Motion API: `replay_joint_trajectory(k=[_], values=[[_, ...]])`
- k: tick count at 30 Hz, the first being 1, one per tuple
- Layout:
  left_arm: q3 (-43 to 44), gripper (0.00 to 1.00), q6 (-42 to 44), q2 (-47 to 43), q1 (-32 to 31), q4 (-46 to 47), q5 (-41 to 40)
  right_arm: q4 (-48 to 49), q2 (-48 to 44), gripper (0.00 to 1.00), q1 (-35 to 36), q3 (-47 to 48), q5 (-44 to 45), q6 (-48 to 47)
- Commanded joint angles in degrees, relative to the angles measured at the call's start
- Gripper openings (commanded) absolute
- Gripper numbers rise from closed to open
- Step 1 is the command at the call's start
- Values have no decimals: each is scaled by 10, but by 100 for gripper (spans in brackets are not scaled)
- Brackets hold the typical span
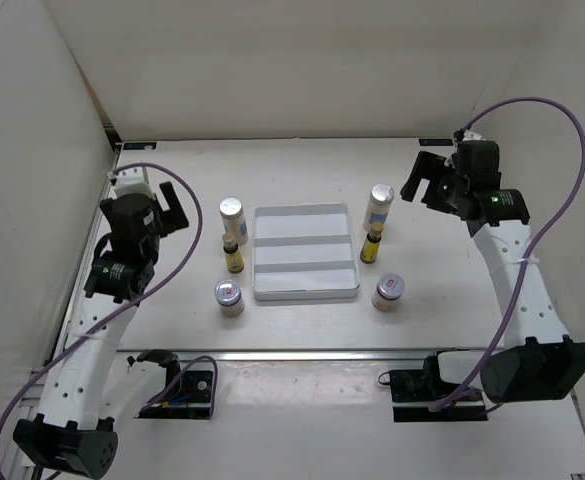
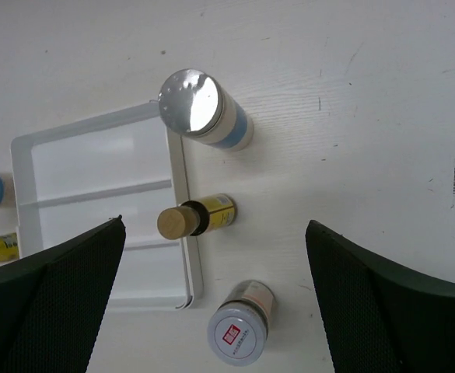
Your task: Organize the condiment bottles
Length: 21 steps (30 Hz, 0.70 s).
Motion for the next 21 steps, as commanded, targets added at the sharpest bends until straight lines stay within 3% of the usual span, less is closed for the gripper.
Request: replay_joint_trajectory(k=[1, 3, 9, 13, 21], values=[[-40, 100, -26, -32, -21, -56, -44, -23, -35, 100, 29, 5, 45, -30], [-78, 100, 11, -64, -21, -4, 14, -18, -50, 100, 37, -13, 45, -30], [-95, 100, -40, -46, -38, 12, -46, -23, -30, 100, 124, -47, 38, -69], [-95, 100, -51, -21, -38, 12, -46, -45, -25, 100, 164, -80, 122, -15], [-95, 100, -58, -41, -55, -8, -128, -78, -2, 100, 184, -166, 141, 81]])
